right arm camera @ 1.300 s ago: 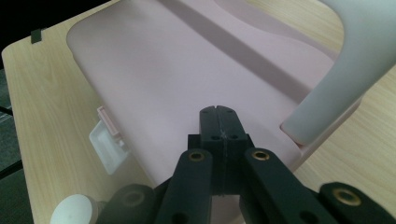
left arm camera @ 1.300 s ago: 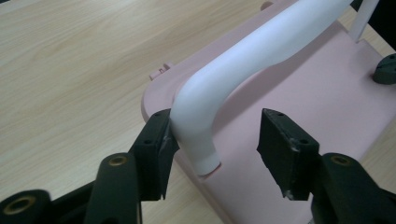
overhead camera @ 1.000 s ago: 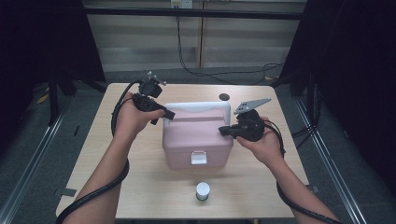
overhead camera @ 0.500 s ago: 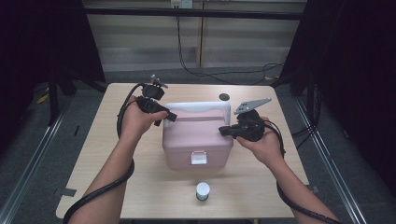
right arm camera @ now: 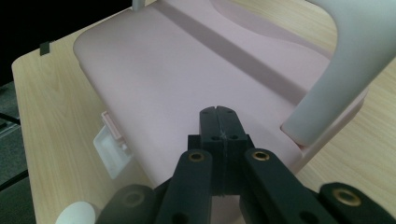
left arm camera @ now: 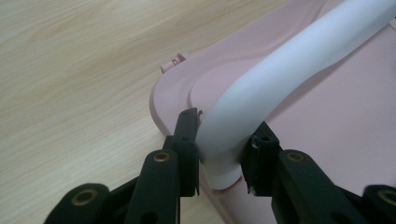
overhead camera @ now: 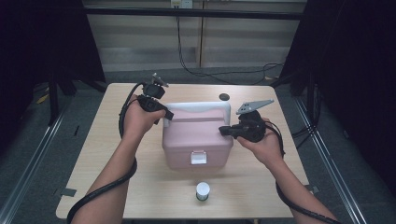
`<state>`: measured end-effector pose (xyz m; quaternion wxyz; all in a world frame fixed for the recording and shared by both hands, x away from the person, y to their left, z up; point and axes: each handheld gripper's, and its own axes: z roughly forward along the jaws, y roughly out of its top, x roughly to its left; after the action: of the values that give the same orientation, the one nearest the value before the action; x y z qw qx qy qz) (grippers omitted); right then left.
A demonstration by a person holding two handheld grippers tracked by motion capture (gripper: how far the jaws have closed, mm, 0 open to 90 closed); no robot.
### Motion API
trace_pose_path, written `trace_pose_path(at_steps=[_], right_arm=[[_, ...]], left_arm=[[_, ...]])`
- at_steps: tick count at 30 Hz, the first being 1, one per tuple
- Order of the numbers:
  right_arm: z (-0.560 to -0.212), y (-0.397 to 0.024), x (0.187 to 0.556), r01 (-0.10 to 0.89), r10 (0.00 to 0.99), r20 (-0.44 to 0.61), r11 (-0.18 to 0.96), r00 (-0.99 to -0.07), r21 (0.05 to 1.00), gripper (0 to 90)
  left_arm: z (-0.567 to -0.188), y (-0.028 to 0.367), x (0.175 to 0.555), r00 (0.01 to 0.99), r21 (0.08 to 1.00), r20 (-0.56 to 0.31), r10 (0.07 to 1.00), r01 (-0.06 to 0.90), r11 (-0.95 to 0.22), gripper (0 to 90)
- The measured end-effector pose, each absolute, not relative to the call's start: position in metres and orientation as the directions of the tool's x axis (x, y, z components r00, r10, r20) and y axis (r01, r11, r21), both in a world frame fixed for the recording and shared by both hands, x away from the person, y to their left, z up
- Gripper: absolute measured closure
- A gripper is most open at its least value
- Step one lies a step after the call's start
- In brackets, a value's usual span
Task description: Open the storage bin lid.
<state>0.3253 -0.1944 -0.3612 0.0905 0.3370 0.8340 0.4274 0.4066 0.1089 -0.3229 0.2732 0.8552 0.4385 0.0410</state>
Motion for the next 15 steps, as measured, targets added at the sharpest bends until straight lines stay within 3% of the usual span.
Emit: trace_pose_path(at_steps=[5, 15], right_arm=[[-0.363, -0.192, 0.327, 0.493, 0.626, 0.166, 0.393, -0.762, 0.776, 90.0], [-0.359, -0.173, 0.326, 0.47, 0.617, 0.122, 0.442, -0.778, 0.764, 90.0]], left_arm=[[-0.322, 0.112, 0.407, 0.621, 0.506, -0.152, 0.769, 0.717, -0.479, 70.3], [-0.323, 0.117, 0.409, 0.632, 0.517, -0.145, 0.761, 0.704, -0.487, 70.4]])
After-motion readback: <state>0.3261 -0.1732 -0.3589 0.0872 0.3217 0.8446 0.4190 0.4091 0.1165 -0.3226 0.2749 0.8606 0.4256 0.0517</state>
